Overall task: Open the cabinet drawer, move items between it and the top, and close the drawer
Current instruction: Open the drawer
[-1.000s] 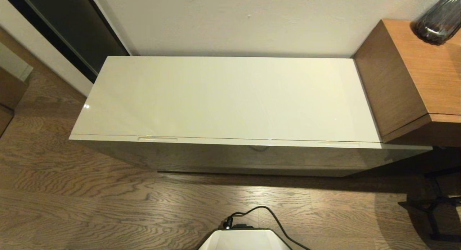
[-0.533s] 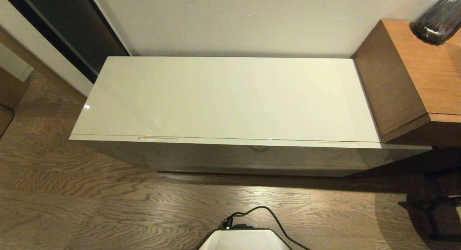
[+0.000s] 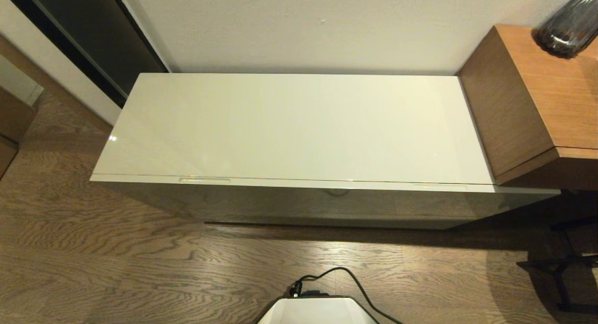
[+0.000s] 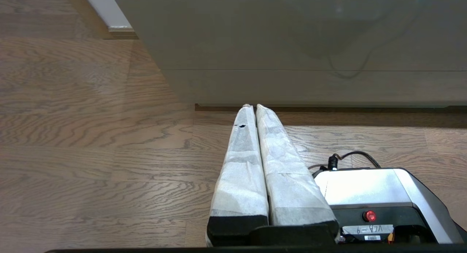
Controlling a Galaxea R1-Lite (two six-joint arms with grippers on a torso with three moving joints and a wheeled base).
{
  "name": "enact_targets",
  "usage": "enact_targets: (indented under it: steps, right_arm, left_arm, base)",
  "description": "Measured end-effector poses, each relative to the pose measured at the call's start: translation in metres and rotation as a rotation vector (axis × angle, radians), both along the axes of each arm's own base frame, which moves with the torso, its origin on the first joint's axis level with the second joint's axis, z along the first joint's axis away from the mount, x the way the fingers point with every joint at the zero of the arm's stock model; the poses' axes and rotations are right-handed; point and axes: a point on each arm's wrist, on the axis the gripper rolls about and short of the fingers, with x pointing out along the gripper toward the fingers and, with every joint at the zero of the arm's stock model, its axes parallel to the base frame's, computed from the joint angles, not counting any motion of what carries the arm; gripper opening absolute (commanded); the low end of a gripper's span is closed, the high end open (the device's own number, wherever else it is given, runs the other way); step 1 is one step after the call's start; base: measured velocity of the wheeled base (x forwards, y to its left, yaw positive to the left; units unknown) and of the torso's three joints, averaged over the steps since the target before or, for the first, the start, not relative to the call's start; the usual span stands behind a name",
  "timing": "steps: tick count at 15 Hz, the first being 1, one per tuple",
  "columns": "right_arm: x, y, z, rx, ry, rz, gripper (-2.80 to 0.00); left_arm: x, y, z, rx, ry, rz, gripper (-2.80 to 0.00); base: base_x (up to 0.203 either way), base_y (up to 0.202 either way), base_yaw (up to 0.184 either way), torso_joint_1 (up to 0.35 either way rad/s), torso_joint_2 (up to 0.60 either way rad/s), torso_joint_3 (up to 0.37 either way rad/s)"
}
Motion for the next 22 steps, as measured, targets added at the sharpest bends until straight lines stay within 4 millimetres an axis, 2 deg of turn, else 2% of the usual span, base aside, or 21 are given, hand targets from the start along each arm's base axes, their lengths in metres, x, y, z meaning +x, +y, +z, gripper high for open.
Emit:
enact_targets:
  steps: [2,6,14,17,20,22]
  right_arm:
    - [0.01,0.002,-0.015,-0.024,-0.052,0.106,-2.8]
    - [0.015,0.005,-0.038,-0.014,0.099,0.21,-2.8]
    - [0.015,0.005,-0.039,0.051,0.084,0.212,-2.8]
    - [0.015,0.005,-0.039,0.051,0.084,0.212,-2.8]
    - [0.015,0.005,-0.039,0.051,0.085,0.211,-2.8]
    - [0.015,0.005,-0.039,0.051,0.085,0.212,-2.8]
  left_arm:
    - [0.0,0.0,0.0,0.0,0.0,0.001,-2.8]
    - [0.0,0.0,0.0,-0.001,0.0,0.001,-2.8]
    - [0.0,0.0,0.0,0.052,0.005,-0.004,-2.8]
    - [-0.001,0.0,0.002,0.072,0.066,-0.006,-2.8]
    - [0.003,0.0,0.038,0.003,0.124,-0.014,-2.8]
    - [0.023,-0.001,0.069,-0.066,0.233,-0.029,-2.8]
  base:
    - [0.0,0.0,0.0,0.0,0.0,0.0]
    - [0.0,0.0,0.0,0.0,0.0,0.0]
    - [0.0,0.0,0.0,0.0,0.0,0.0]
    - [0.0,0.0,0.0,0.0,0.0,0.0]
    - [0.0,0.0,0.0,0.0,0.0,0.0]
    - [0.0,0.0,0.0,0.0,0.0,0.0]
